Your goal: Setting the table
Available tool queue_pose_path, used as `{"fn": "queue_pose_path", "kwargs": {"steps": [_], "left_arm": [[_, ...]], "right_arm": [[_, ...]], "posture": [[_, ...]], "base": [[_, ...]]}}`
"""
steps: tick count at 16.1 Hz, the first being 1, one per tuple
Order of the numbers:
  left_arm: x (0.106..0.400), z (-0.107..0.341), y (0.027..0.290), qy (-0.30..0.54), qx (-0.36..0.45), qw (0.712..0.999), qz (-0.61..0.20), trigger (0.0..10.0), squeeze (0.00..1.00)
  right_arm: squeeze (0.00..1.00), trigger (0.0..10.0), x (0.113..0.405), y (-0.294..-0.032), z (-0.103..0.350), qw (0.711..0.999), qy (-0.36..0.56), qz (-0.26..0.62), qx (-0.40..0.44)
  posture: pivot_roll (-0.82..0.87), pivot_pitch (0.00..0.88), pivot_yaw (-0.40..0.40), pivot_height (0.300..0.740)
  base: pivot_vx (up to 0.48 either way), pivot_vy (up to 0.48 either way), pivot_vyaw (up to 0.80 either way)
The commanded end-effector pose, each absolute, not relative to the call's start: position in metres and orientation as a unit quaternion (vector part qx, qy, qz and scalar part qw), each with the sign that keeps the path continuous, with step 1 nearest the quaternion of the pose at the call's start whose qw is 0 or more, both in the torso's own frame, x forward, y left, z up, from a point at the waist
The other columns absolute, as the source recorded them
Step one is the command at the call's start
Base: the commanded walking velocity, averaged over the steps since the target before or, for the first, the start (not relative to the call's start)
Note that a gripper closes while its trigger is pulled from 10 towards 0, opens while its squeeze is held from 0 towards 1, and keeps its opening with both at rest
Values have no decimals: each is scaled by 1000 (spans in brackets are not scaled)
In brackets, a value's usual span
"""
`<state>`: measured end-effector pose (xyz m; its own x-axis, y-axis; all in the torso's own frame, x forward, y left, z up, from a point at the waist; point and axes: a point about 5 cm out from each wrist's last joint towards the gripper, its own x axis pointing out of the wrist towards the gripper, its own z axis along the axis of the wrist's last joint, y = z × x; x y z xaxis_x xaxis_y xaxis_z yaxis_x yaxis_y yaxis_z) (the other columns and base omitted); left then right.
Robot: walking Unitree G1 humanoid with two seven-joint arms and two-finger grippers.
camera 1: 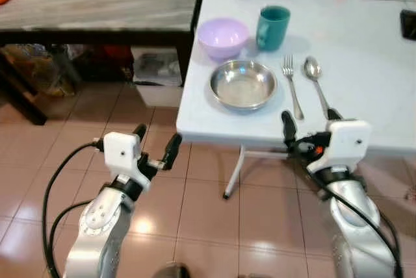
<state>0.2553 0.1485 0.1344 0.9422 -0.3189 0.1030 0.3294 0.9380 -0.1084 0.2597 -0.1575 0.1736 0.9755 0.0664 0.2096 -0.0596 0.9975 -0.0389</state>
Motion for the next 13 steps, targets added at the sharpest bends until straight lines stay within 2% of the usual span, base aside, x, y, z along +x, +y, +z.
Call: {"fn": "queue_pose_path", "kwargs": {"steps": [1, 11, 13], "left_arm": [[253, 132, 150, -35, -62, 984, -165, 10000, 0], [250, 127, 148, -25, -57, 984, -167, 10000, 0], [250, 126, 149, -22, -53, 985, -164, 10000, 0]], "right_arm": [[0, 10000, 258, -157, 176, 993, -108, 34, -17], [0, 10000, 259, -158, 180, 993, -114, 36, -11], [0, 10000, 259, -157, 179, 993, -112, 37, -7]], "posture": [[-119, 184, 57, 740], [-130, 188, 50, 740], [-129, 188, 51, 740]], "base": [[311, 0, 0], [308, 0, 0], [122, 0, 0]]}}
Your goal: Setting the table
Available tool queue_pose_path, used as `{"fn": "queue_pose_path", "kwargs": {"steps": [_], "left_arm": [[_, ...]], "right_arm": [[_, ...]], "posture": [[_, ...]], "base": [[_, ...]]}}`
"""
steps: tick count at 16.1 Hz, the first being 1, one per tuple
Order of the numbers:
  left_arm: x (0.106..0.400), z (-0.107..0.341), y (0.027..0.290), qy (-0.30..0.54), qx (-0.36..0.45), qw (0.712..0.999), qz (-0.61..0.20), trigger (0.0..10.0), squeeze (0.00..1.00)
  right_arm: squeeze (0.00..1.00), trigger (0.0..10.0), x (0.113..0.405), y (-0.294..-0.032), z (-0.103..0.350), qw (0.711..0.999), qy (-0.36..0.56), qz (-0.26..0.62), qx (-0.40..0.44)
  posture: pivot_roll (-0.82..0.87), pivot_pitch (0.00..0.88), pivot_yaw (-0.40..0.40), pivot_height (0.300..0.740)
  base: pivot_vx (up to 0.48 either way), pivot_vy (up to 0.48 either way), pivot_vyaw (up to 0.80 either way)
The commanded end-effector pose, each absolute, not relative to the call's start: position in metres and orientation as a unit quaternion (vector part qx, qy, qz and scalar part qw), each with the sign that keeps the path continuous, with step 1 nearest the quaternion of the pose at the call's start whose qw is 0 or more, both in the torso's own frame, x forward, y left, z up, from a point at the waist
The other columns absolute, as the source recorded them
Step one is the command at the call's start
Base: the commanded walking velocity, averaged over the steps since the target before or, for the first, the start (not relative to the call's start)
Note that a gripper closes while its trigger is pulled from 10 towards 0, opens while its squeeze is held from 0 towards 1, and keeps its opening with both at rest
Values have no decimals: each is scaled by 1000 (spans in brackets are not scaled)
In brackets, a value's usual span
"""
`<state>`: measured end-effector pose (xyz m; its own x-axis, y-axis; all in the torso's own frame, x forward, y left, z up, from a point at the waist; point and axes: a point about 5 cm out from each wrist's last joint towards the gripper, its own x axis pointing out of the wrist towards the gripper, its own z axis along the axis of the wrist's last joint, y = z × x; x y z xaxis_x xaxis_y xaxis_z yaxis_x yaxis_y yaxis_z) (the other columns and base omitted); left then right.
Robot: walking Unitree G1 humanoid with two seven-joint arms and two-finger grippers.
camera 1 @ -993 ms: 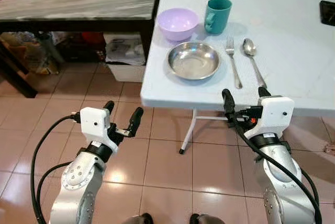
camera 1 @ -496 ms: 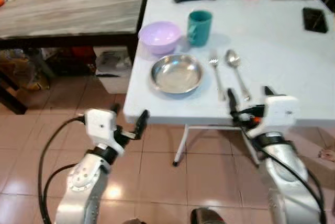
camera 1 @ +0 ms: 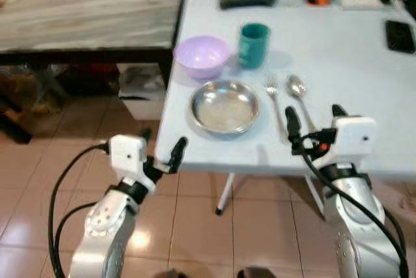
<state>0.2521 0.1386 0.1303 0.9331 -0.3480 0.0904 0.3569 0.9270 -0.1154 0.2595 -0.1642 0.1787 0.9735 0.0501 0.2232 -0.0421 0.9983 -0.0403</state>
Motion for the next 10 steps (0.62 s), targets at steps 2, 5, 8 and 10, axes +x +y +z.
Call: {"fn": "queue_pose_path", "kwargs": {"steps": [2, 5, 8, 10], "left_arm": [[250, 125, 151, -21, -52, 986, -159, 10000, 0], [248, 124, 157, -25, -43, 988, -143, 10000, 0], [243, 119, 164, -26, -19, 990, -136, 10000, 0], [240, 117, 167, -35, 8, 990, -140, 10000, 0]], "right_arm": [[0, 10000, 260, -155, 179, 993, -111, 42, -1], [0, 10000, 260, -157, 179, 993, -110, 38, 5], [0, 10000, 264, -161, 178, 994, -105, 33, 20], [0, 10000, 269, -162, 174, 995, -92, 45, 1]], "posture": [[-129, 186, 51, 740], [-135, 195, 52, 740], [-135, 204, 50, 740], [-135, 205, 49, 740]], "base": [[0, 0, 0], [0, 0, 0], [0, 0, 0], [0, 0, 0]]}}
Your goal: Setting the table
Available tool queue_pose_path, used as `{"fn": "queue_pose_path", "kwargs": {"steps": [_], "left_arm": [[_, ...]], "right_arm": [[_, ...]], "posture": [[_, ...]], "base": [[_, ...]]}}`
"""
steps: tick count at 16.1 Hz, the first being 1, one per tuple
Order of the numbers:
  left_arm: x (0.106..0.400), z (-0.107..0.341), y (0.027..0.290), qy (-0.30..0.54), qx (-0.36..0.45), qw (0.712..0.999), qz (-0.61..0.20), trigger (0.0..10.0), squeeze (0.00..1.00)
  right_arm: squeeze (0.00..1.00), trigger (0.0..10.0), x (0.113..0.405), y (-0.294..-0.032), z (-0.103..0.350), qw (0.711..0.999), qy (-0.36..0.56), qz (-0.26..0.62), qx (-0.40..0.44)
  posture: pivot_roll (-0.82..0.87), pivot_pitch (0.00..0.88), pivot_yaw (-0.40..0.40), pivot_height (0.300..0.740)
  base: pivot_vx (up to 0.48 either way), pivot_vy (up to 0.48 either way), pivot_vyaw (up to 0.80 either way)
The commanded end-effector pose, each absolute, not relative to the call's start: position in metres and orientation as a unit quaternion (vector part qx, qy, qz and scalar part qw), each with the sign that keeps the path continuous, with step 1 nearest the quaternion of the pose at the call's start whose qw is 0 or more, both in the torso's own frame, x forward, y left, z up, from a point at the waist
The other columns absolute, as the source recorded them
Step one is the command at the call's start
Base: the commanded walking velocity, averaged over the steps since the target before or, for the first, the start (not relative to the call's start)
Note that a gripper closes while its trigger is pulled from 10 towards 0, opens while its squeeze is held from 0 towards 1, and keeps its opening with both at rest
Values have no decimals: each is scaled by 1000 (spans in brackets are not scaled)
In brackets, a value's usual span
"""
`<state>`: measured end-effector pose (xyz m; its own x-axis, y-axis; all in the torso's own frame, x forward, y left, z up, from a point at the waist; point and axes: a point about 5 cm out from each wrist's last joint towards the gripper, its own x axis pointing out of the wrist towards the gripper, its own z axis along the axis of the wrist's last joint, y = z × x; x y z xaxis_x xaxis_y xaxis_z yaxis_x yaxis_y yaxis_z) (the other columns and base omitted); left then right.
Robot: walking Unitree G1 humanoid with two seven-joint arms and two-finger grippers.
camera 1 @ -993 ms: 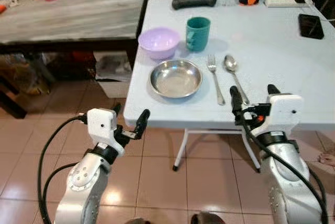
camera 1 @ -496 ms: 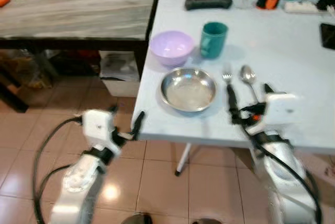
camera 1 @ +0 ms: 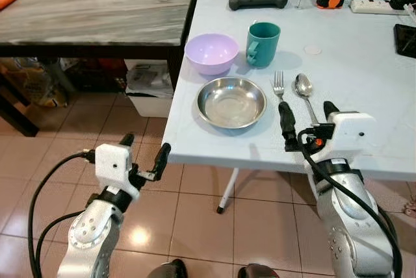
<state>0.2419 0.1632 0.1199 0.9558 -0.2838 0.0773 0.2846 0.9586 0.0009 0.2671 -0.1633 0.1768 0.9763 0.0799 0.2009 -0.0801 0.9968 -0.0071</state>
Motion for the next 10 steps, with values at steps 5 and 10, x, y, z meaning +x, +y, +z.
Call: {"fn": "queue_pose_path", "kwargs": {"steps": [5, 10], "left_arm": [[235, 117, 165, -38, 34, 982, -179, 10000, 0], [234, 120, 166, -42, 57, 976, -206, 10000, 0]], "right_arm": [[0, 10000, 285, -172, 172, 996, -78, 43, 18], [0, 10000, 307, -157, 183, 992, -84, 79, 49]], "posture": [[-119, 215, 53, 740], [-106, 224, 66, 740]], "base": [[0, 0, 0], [0, 0, 0]]}}
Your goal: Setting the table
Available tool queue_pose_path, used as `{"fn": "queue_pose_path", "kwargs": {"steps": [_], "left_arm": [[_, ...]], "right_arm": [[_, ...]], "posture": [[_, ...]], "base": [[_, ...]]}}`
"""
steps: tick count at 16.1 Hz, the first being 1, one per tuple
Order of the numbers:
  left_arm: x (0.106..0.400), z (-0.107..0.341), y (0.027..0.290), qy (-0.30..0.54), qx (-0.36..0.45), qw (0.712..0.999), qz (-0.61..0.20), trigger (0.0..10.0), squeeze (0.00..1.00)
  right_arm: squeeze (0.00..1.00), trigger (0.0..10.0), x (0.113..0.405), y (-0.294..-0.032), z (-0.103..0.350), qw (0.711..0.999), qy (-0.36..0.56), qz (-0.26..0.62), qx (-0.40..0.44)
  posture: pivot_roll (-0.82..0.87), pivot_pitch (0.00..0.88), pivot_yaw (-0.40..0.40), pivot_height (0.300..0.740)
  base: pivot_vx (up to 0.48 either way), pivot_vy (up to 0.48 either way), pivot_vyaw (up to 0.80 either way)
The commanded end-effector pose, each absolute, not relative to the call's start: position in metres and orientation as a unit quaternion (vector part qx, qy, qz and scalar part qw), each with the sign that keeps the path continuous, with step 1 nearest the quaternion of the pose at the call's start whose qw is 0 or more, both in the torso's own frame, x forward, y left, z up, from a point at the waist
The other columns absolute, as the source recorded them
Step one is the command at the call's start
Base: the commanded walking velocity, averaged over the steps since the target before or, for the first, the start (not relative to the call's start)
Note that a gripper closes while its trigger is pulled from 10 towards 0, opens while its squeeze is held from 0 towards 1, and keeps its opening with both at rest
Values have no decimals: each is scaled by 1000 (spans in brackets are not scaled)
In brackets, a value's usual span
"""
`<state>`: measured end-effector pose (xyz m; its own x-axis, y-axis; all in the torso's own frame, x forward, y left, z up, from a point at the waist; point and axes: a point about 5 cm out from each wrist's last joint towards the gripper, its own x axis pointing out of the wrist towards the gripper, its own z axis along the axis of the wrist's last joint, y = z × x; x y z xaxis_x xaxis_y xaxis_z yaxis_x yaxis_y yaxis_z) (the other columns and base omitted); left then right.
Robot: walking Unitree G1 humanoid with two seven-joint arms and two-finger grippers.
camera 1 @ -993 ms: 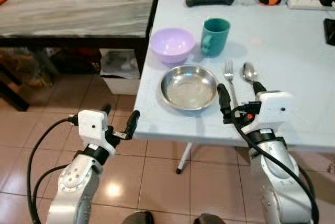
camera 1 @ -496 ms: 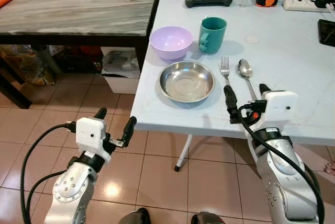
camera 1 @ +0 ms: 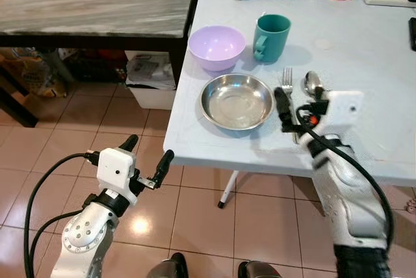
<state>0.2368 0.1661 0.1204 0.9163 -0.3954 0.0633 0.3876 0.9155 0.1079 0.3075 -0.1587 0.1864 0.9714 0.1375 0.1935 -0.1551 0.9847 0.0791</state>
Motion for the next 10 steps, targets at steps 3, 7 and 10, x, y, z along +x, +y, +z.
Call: {"fn": "queue_pose_path", "kwargs": {"steps": [3, 7, 10], "left_arm": [[231, 126, 166, -49, 87, 961, -256, 10000, 0], [235, 129, 166, -59, 97, 956, -271, 10000, 0], [235, 129, 163, -60, 95, 952, -283, 10000, 0]], "right_arm": [[0, 10000, 318, -146, 185, 991, -73, 86, 78], [0, 10000, 328, -143, 181, 992, -46, 83, 81], [0, 10000, 337, -145, 176, 991, -20, 68, 112]], "posture": [[-96, 229, 67, 740], [-97, 230, 69, 740], [-99, 227, 71, 740]], "base": [[0, 0, 0], [0, 0, 0], [0, 0, 0]]}}
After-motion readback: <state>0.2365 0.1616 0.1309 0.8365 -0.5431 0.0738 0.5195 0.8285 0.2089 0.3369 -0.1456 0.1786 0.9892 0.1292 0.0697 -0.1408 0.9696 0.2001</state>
